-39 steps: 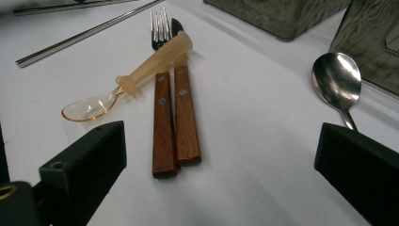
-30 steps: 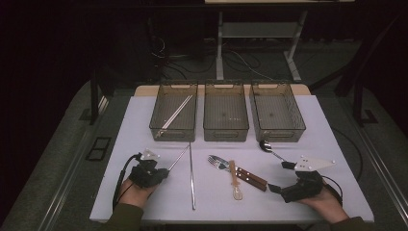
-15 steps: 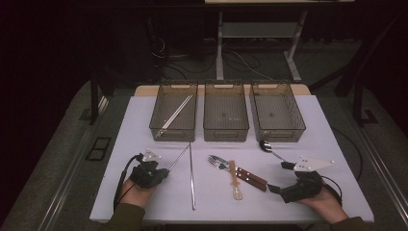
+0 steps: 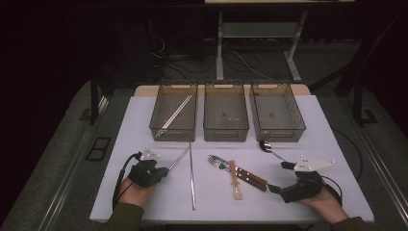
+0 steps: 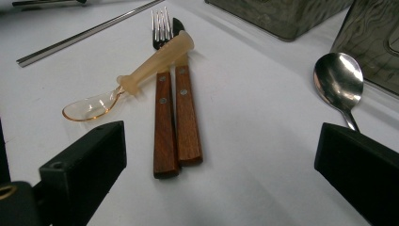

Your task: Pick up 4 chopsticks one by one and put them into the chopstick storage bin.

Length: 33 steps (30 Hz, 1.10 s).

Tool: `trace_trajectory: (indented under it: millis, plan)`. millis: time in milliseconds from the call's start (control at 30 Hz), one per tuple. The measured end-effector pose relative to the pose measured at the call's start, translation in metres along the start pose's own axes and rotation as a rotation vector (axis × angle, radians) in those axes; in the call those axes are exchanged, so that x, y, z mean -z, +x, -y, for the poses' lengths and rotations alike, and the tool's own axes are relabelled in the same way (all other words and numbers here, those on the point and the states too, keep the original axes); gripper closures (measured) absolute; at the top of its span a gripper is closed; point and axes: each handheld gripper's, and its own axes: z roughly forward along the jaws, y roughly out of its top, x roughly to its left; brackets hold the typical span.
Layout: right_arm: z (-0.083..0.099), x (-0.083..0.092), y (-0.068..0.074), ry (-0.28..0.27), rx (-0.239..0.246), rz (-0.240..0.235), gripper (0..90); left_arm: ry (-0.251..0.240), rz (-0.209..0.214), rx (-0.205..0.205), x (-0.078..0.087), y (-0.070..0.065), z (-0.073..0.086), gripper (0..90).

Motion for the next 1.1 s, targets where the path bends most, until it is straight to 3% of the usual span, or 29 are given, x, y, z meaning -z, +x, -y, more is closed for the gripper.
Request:
trace_trajectory:
  millis: [300,767,1100]
  plan:
    - [0.0,0.0,0.0,-0.002,-0.001,-0.003,2.5,-0.01,0.008,-0.017,0.005,0.001,-0.002,85.1]
    - [-0.002,-0.01,0.0,-0.017,-0.028,-0.042,2.5,-0.034,0.078,-0.062,0.012,0.002,-0.009,85.0]
    - [-0.001,-0.009,-0.006,-0.009,-0.031,-0.019,2.5,-0.069,0.118,-0.078,0.02,0.004,-0.016,85.0]
